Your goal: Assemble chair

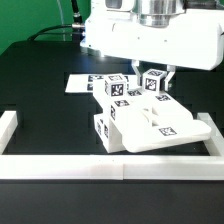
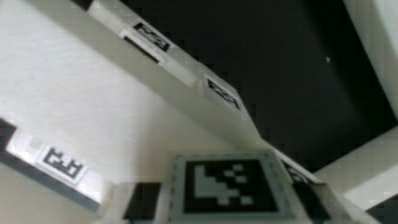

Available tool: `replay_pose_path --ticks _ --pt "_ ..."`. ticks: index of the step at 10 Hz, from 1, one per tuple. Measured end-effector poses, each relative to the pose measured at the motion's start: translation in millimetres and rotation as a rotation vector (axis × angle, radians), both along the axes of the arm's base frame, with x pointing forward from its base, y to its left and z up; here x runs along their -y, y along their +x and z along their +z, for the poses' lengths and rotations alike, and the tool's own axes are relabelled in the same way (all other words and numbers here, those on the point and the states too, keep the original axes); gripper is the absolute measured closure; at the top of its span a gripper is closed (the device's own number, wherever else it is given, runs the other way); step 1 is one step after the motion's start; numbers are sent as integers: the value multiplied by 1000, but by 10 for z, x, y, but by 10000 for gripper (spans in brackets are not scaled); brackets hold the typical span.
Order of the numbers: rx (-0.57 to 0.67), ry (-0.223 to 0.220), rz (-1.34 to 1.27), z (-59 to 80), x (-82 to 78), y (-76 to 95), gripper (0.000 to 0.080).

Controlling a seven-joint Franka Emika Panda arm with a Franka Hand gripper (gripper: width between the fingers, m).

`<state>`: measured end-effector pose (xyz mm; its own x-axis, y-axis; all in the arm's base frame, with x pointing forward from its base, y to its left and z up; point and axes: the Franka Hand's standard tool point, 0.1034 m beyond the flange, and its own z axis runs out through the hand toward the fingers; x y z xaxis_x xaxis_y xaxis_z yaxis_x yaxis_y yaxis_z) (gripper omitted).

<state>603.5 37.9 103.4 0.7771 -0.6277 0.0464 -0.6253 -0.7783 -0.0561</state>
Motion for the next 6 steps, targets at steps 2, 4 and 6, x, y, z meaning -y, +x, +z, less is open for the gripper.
replay_pose_path --ticks 2,4,6 --pt "-1 9 -109 1 -3 1 530" --pt "-2 19 -233 2 -9 3 530" --pt "-5 34 -354 2 -26 2 530"
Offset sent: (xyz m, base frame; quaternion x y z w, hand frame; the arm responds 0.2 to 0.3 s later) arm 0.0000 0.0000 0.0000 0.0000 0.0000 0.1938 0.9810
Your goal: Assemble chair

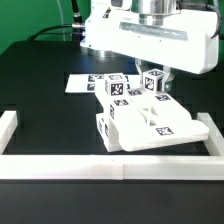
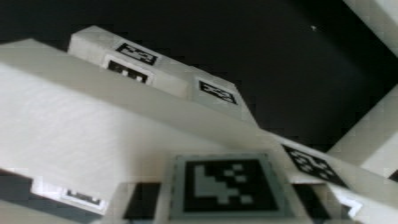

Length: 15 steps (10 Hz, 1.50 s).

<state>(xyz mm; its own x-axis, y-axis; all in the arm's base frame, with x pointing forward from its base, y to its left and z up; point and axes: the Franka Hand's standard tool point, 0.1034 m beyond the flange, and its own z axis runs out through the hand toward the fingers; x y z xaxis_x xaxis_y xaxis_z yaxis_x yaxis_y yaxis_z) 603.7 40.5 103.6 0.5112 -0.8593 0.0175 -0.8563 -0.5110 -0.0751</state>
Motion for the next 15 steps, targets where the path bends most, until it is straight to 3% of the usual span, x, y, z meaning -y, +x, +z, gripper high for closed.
replay_pose_path --ticks 5,8,9,10,11,15 --pt "-7 38 -262 -1 -50 -2 528" --pt "-11 40 -263 -8 -59 -10 521" --pt "-28 36 -198 -17 -66 -33 319" --pt "-36 35 -163 -17 -76 -31 319" --pt "-44 31 -68 3 -95 -21 188" --pt "-40 11 226 6 -99 -11 152"
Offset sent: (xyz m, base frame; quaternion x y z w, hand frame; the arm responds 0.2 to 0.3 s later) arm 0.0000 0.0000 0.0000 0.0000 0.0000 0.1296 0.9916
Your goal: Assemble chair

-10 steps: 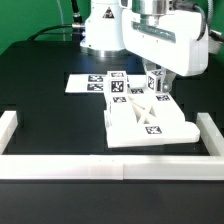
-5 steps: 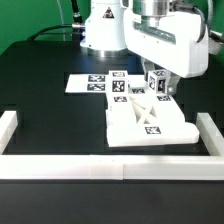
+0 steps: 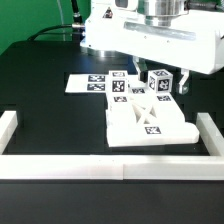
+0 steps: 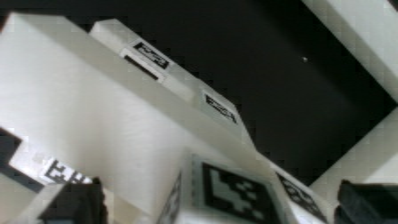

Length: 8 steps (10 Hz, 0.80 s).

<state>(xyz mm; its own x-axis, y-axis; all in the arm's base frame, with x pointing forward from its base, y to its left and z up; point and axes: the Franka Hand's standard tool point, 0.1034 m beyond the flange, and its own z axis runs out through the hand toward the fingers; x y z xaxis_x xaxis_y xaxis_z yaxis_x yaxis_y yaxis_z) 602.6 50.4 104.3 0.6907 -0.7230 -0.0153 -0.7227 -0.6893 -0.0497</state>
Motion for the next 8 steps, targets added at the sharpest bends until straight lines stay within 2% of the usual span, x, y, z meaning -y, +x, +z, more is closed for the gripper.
replay_pose_path --ticks 8 --pt "6 -41 577 42 6 32 150"
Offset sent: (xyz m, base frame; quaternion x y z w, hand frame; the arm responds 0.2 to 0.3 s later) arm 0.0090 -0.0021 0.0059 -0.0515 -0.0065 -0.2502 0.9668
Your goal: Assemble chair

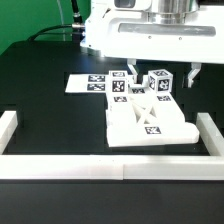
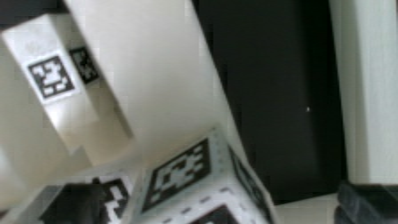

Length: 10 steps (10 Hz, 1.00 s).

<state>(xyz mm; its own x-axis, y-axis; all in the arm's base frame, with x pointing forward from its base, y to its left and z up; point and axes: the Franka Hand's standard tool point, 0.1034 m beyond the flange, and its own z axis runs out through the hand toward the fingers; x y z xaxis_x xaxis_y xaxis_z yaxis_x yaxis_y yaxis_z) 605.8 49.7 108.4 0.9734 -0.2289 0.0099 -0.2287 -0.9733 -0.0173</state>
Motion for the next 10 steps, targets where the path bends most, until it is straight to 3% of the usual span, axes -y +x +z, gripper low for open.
replay_pose_path --ticks 7,9,10 --pt "7 -7 367 -3 45 3 164" --pt "6 -7 364 -3 47 3 518" --pt "6 -6 354 -6 48 2 529"
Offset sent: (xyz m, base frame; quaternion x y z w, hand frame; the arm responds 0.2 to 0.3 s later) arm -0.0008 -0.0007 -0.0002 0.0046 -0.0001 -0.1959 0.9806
